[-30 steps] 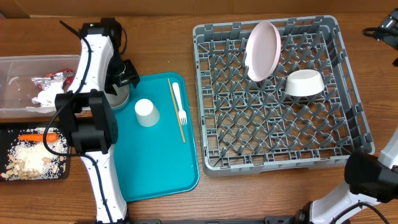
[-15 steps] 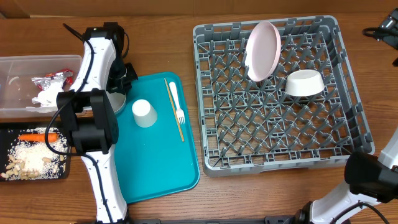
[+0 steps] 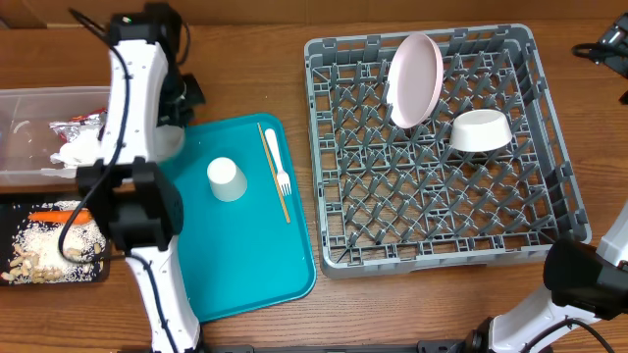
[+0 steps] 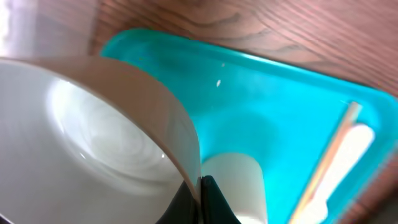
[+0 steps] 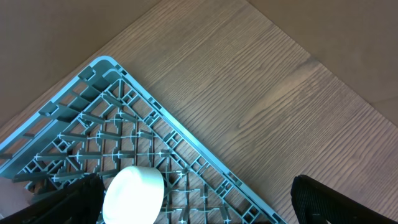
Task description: Sort waste into correct bins and load items into the dishwasher rack
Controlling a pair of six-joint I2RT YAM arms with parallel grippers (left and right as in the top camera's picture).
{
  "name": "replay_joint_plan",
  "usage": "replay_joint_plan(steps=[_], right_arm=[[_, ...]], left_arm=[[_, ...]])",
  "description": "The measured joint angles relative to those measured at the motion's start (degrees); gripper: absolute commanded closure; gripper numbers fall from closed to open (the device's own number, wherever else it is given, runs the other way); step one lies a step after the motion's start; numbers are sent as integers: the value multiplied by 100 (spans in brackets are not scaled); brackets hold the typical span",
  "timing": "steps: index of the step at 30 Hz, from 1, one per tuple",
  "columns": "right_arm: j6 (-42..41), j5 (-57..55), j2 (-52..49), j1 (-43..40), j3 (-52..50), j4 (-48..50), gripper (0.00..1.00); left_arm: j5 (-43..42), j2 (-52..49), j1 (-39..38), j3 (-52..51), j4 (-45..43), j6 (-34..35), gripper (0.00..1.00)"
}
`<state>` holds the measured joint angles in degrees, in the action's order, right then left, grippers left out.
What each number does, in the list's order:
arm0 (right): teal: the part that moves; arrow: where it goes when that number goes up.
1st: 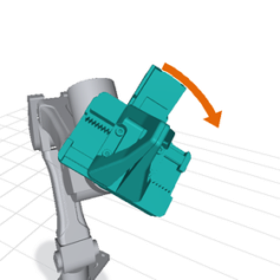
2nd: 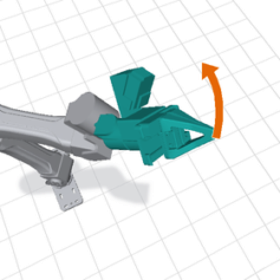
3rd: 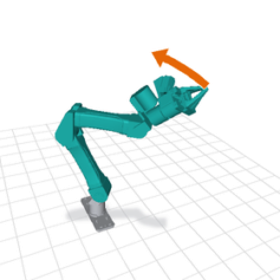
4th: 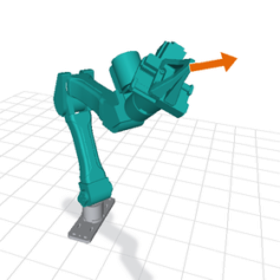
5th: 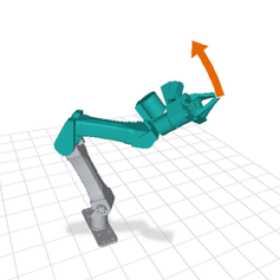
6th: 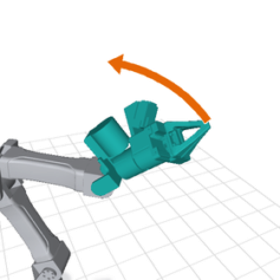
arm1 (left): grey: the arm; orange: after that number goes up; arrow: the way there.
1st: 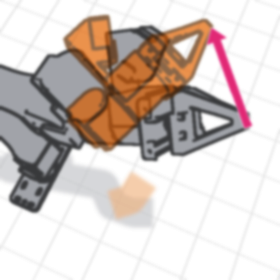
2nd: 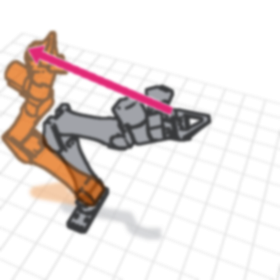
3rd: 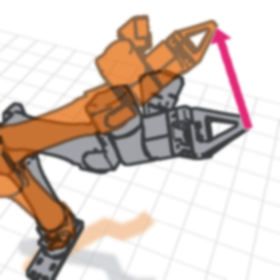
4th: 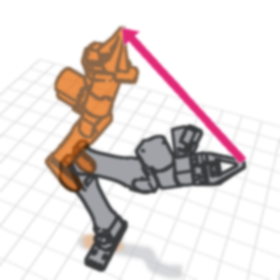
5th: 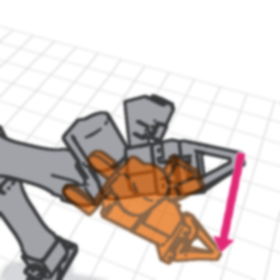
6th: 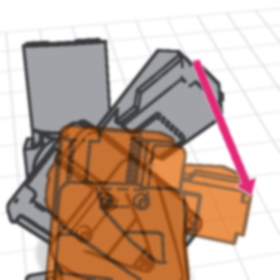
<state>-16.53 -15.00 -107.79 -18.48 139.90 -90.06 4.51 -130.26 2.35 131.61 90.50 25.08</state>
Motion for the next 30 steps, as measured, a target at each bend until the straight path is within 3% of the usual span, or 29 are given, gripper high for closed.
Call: replay_joint_plan(steps=[7, 12, 21, 30], right_arm=[[2, 0, 0, 0, 0, 2, 0], [2, 2, 0, 0, 0, 4, 0], [2, 2, 0, 0, 0, 0, 0], [2, 0, 0, 0, 0, 4, 0]], left_arm=[[-142, 1217, -17, 131, 612, -63, 96], [-752, 1908, -393, -7, 636, -378, 96], [-927, 3117, -2151, -2721, 310, -391, 96], [-1056, 3375, -2734, -4946, -907, -31, 96]])
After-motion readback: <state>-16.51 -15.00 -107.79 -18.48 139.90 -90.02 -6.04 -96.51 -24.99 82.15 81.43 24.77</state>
